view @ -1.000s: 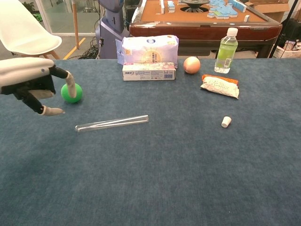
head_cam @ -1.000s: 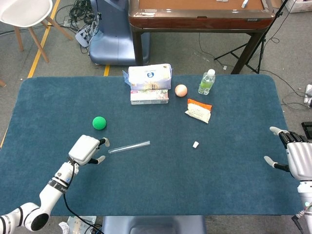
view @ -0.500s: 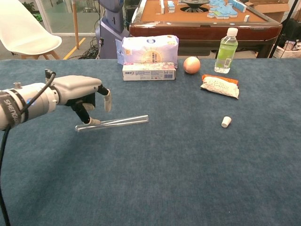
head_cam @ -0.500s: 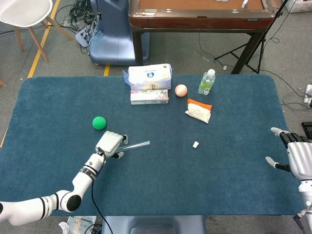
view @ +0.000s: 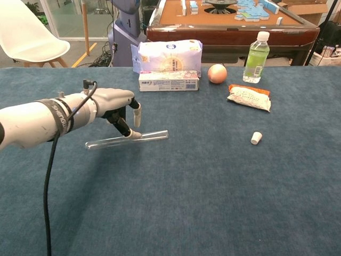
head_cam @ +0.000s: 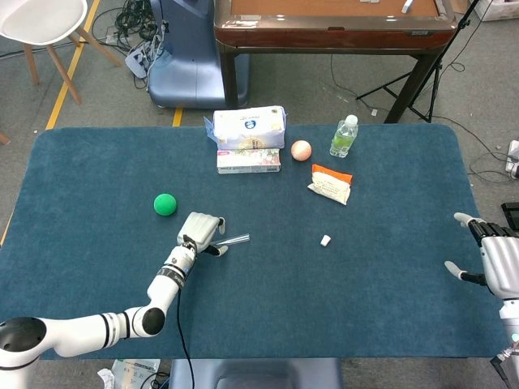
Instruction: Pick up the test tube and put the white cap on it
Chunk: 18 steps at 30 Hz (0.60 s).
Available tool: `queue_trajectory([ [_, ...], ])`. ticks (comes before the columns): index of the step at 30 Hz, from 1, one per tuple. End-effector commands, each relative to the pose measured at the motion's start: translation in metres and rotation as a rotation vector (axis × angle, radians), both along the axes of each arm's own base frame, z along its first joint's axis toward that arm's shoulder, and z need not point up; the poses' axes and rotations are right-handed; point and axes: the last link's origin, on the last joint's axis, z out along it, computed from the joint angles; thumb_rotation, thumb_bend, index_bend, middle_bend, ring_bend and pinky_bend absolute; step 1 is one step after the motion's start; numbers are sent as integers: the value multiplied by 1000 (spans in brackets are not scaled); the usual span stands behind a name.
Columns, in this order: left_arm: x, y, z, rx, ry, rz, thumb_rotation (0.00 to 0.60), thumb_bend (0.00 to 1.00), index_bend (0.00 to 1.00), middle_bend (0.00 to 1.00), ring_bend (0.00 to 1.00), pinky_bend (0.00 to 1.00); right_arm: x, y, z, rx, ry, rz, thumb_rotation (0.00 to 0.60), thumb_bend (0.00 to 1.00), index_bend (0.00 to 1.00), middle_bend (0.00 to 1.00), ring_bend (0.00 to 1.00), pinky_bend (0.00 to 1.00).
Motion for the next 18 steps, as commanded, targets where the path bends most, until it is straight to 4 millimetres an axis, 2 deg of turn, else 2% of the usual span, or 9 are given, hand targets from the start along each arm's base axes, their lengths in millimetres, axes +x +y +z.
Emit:
queue_trajectory([
  [1, 3, 2, -6, -5, 10, 9, 499, 239, 447, 1000, 1000, 1000, 0, 0, 0, 3, 2, -4, 600, 116, 227, 324, 334, 352],
  [14, -1, 5, -14, -3, 19, 37, 592, 239, 467, 1000, 1000, 1000, -3, 3, 2, 1, -1, -18, 600, 115, 228, 324, 341, 352],
  [18, -1, 4, -15, -9, 18, 34, 600, 239, 482, 1000, 1000, 1000, -4, 5, 3, -4, 0, -22, 600, 115, 228, 324, 343, 352],
])
